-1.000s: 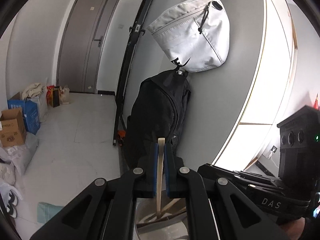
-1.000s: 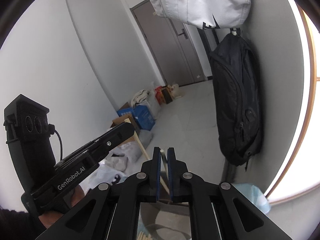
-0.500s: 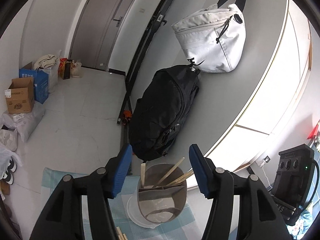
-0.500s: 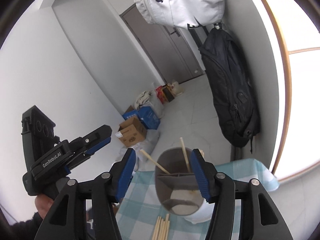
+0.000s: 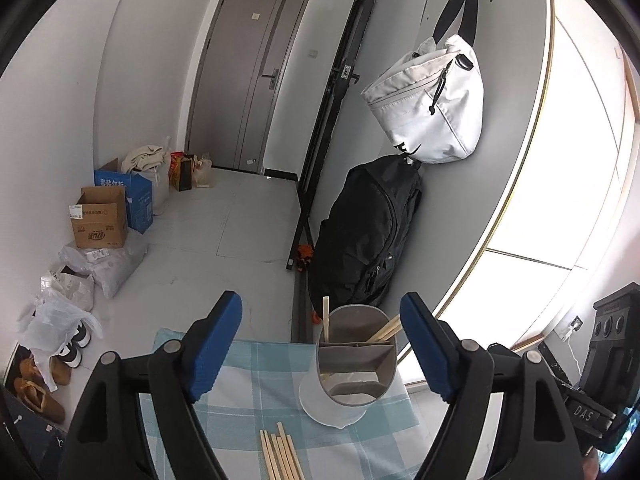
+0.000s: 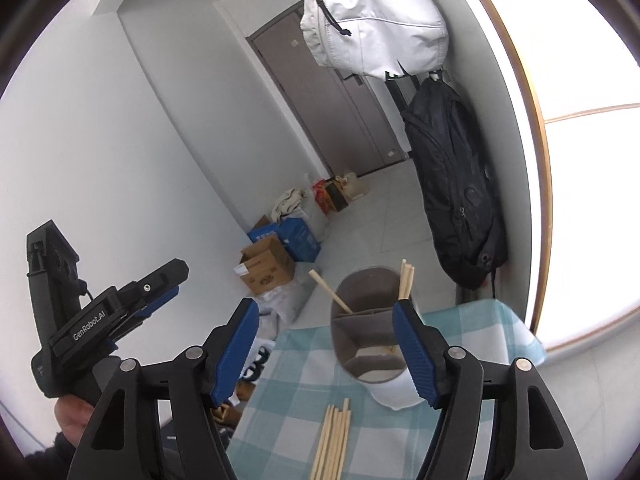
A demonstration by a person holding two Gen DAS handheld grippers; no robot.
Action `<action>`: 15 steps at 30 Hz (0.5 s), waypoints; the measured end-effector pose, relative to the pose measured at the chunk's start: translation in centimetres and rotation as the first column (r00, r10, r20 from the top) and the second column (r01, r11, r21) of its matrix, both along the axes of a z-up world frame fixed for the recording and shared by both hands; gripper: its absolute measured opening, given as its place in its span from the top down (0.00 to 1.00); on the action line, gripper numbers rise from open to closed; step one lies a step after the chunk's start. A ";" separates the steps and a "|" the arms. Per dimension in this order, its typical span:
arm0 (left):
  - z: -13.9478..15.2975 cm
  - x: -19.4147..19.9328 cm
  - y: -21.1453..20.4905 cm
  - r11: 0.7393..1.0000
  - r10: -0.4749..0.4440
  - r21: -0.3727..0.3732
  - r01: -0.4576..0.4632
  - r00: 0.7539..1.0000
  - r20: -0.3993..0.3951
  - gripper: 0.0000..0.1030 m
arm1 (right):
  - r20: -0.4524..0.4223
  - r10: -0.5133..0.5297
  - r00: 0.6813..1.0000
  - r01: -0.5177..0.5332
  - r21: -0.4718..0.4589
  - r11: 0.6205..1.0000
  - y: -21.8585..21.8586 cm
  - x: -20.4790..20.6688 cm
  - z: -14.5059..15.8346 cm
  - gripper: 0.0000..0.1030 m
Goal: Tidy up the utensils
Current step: 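Lower both tools toward the chopstick bundle on the cloth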
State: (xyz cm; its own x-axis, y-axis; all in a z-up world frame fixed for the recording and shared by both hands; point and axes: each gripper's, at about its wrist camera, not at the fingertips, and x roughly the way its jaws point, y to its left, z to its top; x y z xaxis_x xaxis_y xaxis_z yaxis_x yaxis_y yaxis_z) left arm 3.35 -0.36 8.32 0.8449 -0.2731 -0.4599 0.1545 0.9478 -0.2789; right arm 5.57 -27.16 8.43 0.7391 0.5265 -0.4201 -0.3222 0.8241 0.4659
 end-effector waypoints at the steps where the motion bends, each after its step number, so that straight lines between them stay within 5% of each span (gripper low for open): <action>1: 0.0 -0.3 0.1 1.000 0.005 0.005 -0.005 1.000 0.003 0.24 | 0.005 0.006 1.000 -0.006 -0.009 1.000 0.3 -0.5 0.0 0.29; 15: -3.9 -3.6 2.1 0.993 0.103 0.060 -0.105 0.994 0.044 0.13 | 0.005 0.033 0.999 -0.033 -0.120 0.992 3.5 -4.0 -3.6 0.06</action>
